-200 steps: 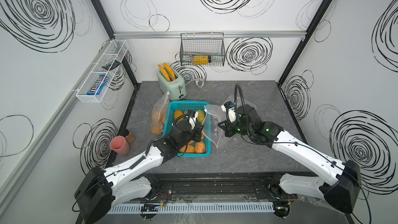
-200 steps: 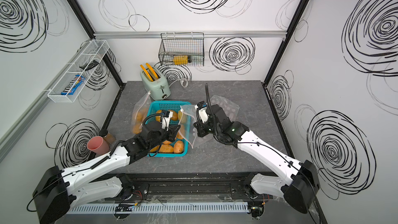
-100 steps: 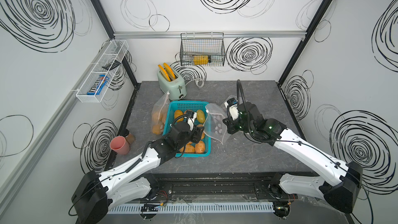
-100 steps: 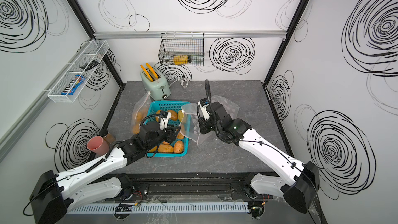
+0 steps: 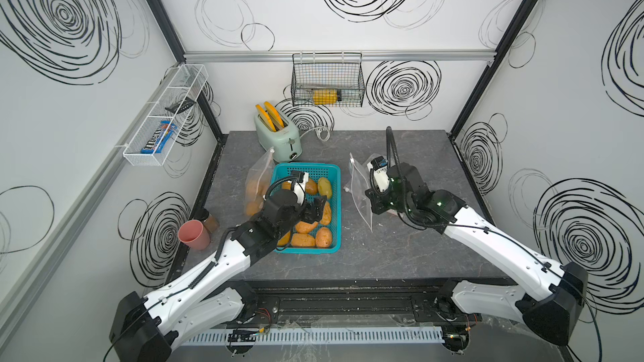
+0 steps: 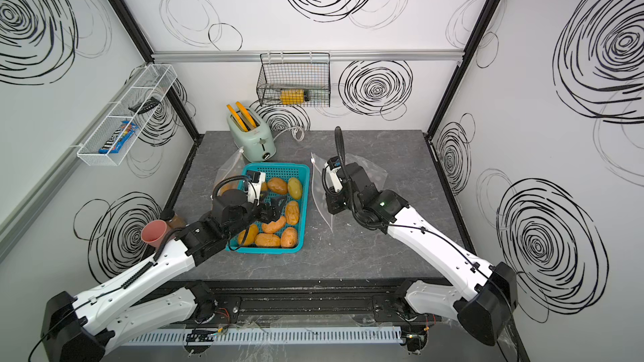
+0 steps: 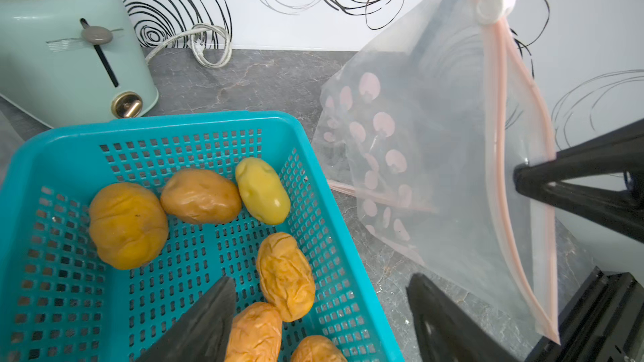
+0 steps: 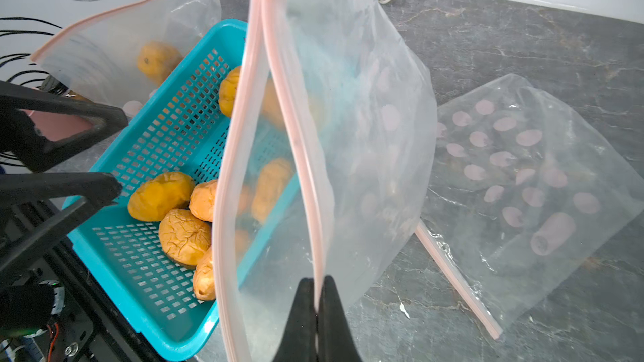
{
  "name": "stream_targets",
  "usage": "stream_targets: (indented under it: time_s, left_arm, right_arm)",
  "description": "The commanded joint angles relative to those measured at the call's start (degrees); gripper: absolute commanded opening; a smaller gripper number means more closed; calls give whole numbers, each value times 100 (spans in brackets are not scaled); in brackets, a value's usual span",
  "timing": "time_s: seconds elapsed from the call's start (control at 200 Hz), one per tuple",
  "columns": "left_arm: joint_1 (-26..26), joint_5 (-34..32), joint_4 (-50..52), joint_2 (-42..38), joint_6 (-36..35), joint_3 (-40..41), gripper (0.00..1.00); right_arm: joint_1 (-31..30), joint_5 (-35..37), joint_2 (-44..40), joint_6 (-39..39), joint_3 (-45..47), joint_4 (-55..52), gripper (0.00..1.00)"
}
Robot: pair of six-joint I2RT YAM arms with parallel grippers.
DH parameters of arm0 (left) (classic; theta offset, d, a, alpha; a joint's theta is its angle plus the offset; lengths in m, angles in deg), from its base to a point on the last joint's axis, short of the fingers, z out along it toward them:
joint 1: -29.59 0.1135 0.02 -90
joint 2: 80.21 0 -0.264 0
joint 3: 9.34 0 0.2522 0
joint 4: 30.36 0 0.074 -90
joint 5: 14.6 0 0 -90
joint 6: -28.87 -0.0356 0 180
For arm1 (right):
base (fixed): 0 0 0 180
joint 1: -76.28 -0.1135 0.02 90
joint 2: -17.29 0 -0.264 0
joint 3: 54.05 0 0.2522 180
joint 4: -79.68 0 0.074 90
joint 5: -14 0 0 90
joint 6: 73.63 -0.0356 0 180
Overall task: Put the potatoes into a zipper bag and zip it
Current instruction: Open the zipper of the food storage bag at the center of the board, then pick up the potato from the basket.
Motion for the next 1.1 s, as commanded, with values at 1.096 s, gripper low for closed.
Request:
stream_targets:
  time_s: [1.096]
  left_arm:
    - [1766,-1535,-186,3856,495,-1427,75]
  right_arm:
    - [-61,-43,-74,134,61,-85,0]
